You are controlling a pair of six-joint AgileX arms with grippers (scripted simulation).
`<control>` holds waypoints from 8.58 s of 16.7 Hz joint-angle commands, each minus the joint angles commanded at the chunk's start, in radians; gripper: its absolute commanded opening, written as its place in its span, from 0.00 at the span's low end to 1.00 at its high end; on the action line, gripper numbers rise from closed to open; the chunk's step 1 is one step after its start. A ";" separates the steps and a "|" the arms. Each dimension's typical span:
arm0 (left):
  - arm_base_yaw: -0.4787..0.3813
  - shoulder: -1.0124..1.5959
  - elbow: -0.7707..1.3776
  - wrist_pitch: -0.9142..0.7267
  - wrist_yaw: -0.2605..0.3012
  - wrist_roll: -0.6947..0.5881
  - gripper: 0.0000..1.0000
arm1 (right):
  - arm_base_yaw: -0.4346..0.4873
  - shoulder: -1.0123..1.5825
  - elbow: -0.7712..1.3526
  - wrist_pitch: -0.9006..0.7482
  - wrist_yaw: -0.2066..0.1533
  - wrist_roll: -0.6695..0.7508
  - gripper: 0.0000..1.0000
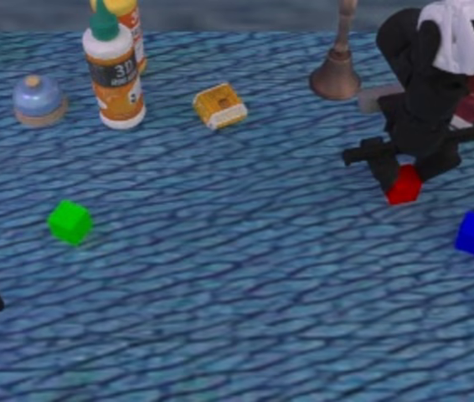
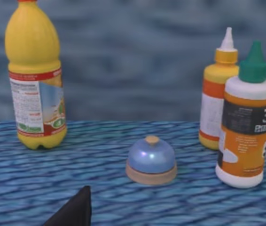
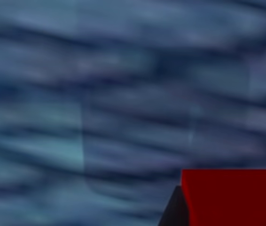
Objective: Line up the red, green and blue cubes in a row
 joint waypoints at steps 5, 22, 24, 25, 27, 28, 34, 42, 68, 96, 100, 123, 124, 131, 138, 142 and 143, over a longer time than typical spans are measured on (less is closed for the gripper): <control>0.000 0.000 0.000 0.000 0.000 0.000 1.00 | 0.000 0.000 0.000 0.000 0.000 0.000 0.00; 0.000 0.000 0.000 0.000 0.000 0.000 1.00 | 0.032 -0.061 0.233 -0.274 0.002 0.035 0.00; 0.000 0.000 0.000 0.000 0.000 0.000 1.00 | 0.091 -0.013 0.311 -0.322 0.006 0.109 0.00; 0.000 0.000 0.000 0.000 0.000 0.000 1.00 | 0.130 0.018 0.366 -0.353 0.008 0.161 0.00; 0.000 0.000 0.000 0.000 0.000 0.000 1.00 | 0.217 0.086 0.505 -0.424 0.012 0.288 0.00; 0.000 0.000 0.000 0.000 0.000 0.000 1.00 | 0.265 0.123 0.586 -0.462 0.015 0.360 0.00; 0.000 0.000 0.000 0.000 0.000 0.000 1.00 | 0.535 0.303 0.997 -0.665 0.029 0.750 0.00; 0.000 0.000 0.000 0.000 0.000 0.000 1.00 | 0.603 0.336 1.074 -0.706 0.033 0.831 0.00; 0.000 0.000 0.000 0.000 0.000 0.000 1.00 | 0.608 0.203 0.531 -0.304 0.033 0.832 0.68; 0.000 0.000 0.000 0.000 0.000 0.000 1.00 | 0.619 0.339 1.077 -0.713 0.035 0.836 1.00; 0.000 0.000 0.000 0.000 0.000 0.000 1.00 | 0.613 0.334 1.075 -0.710 0.035 0.836 1.00; -0.132 1.505 1.145 -0.834 0.000 0.222 1.00 | -0.053 -1.727 -1.035 0.442 0.142 0.125 1.00; -0.138 1.572 1.197 -0.871 -0.001 0.232 1.00 | -0.082 -1.819 -1.150 0.507 0.130 0.097 1.00; -0.170 1.942 1.495 -1.070 0.001 0.286 1.00 | -0.230 -2.287 -1.708 0.892 0.028 -0.036 1.00; -0.177 2.023 1.565 -1.112 0.002 0.299 1.00 | -0.261 -2.404 -1.826 0.993 -0.005 -0.060 1.00; -0.174 2.036 1.562 -1.099 0.002 0.300 1.00 | -0.261 -2.404 -1.826 0.993 -0.005 -0.060 1.00; -0.175 2.042 1.550 -1.079 0.002 0.301 1.00 | -0.261 -2.404 -1.826 0.993 -0.005 -0.060 1.00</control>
